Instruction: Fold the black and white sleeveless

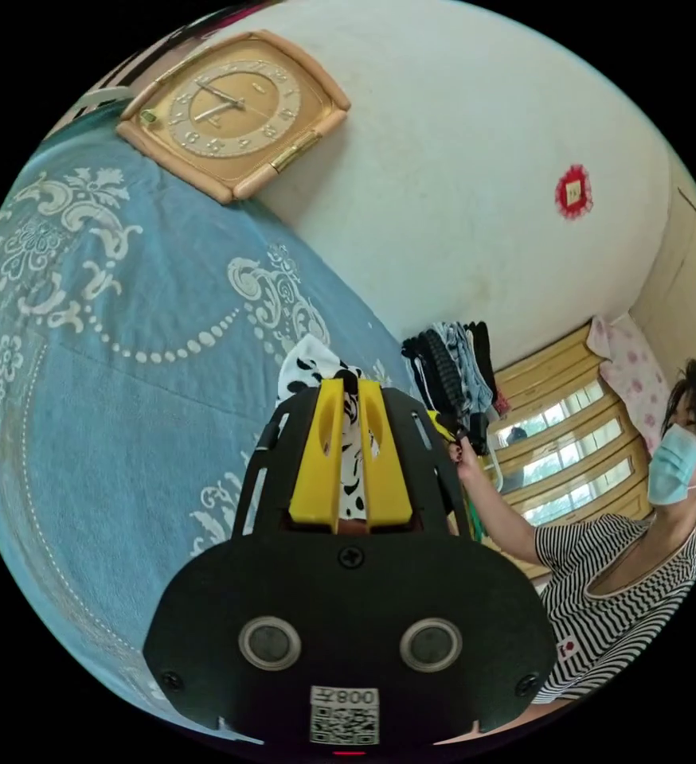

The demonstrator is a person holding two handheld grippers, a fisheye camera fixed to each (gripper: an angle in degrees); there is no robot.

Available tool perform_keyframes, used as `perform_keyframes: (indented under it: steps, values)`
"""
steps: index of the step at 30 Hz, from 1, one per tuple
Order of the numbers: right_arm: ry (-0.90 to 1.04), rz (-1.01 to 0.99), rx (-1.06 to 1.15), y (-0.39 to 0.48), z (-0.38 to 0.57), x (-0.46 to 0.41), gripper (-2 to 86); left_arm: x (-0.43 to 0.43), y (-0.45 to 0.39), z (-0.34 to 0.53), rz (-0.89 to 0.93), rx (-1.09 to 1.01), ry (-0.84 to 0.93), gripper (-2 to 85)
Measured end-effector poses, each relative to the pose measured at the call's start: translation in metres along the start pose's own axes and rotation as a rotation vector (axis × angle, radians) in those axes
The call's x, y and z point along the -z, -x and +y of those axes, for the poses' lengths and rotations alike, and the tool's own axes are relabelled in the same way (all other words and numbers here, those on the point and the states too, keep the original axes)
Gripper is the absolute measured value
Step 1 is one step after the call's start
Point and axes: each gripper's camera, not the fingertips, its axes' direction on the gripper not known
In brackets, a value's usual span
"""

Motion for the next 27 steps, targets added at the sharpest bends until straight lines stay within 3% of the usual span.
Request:
perform_keyframes:
  steps: [7, 14, 20, 25, 27]
  values:
    - [-0.062, -0.084, 0.138, 0.035, -0.004, 0.032, 0.2, 0.061, -0.053, 0.015, 0.086, -0.145, -0.068, 2.9]
    - [-0.138, -0.089, 0.193, 0.049, -0.026, 0.05, 0.1, 0.08, -0.054, 0.0, 0.071, -0.184, -0.09, 2.9]
    - [-0.062, 0.053, 0.133, 0.03, -0.077, 0.012, 0.2, 0.03, -0.016, -0.041, -0.07, -0.157, 0.003, 3.5]
    - [0.133, 0.131, -0.034, -0.028, -0.111, -0.058, 0.3, -0.036, 0.064, -0.044, -0.219, 0.007, 0.118, 4.5]
    - [0.164, 0.14, -0.066, -0.04, -0.114, -0.071, 0.4, -0.043, 0.086, -0.037, -0.185, 0.063, 0.108, 5.2]
